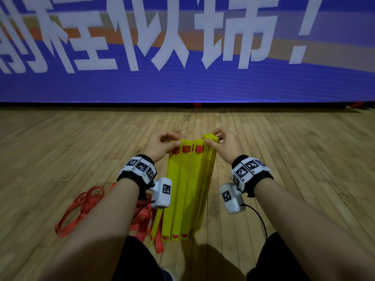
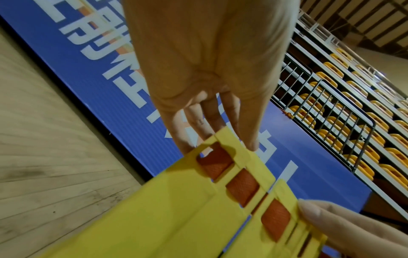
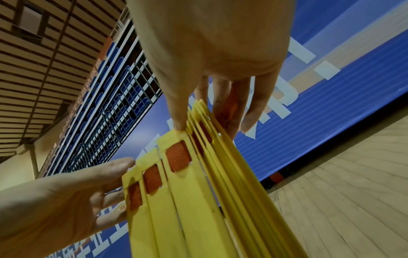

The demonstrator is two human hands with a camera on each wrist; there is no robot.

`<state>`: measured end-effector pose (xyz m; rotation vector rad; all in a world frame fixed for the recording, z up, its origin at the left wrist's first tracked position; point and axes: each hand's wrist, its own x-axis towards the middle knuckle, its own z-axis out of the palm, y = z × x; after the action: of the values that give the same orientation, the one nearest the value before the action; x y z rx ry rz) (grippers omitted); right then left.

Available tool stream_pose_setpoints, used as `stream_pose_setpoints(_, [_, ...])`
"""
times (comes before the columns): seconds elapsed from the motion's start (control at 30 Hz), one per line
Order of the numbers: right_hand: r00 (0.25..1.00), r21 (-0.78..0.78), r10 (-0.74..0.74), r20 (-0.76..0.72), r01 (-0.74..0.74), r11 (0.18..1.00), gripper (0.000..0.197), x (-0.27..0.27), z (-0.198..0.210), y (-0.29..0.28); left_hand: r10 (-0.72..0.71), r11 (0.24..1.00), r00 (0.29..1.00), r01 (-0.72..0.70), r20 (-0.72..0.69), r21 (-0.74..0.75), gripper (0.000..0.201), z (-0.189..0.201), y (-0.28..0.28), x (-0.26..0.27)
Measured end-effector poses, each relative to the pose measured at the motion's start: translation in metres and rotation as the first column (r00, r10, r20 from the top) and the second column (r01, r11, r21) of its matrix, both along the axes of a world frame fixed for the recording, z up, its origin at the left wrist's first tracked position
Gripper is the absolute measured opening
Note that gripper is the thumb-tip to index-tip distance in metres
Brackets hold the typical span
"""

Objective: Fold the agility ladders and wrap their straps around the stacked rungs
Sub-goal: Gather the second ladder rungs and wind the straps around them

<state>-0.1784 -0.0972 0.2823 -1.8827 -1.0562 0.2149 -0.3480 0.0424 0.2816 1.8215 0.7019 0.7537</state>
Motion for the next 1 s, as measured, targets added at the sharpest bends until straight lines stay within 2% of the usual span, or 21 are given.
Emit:
stream_pose_setpoints(0.1, [1.000,-0.006,-0.017,-0.003,0.017,1.000,0.020,0.000,0.000,-0.001,-0.001,0.997,1.000,0.002,0.019,-0.074,0.019,0.000,0.002,-0.006])
stream_pose_setpoints(0.2, [0.999,-0.006,-0.035,0.018,0.035,0.999,0.020,-0.001,-0.001,0.000,-0.008,0.996,1.000,0.010,0.028,-0.083,0.017,0.001,0.002,-0.009])
stream_pose_setpoints(0.33, [0.999,0.001,-0.018,0.042,0.017,1.000,0.022,-0.003,-0.001,0.000,-0.017,0.999,1.000,0.018,0.026,-0.050,0.019,0.001,0.001,-0.010])
stream_pose_setpoints(0.53, [0.996,-0.014,0.020,0.089,-0.019,1.000,0.027,-0.004,0.000,0.000,-0.144,0.989,0.987,0.145,-0.076,0.014,0.025,0.001,-0.002,-0.004])
stream_pose_setpoints(0.7, [0.993,-0.032,-0.025,0.113,0.029,0.999,0.026,-0.008,0.000,0.001,-0.062,0.995,0.995,0.068,-0.075,0.075,0.014,0.001,-0.008,0.003])
stream_pose_setpoints(0.8, [0.987,-0.045,-0.056,0.150,0.064,0.997,0.026,-0.011,0.000,0.003,-0.077,0.995,0.993,0.083,-0.087,0.061,0.009,-0.001,-0.006,0.002])
stream_pose_setpoints(1.0, [0.935,-0.100,0.111,0.336,-0.082,0.992,0.035,-0.015,-0.001,0.002,-0.090,0.993,0.993,0.096,-0.079,0.073,0.016,-0.003,-0.003,0.001])
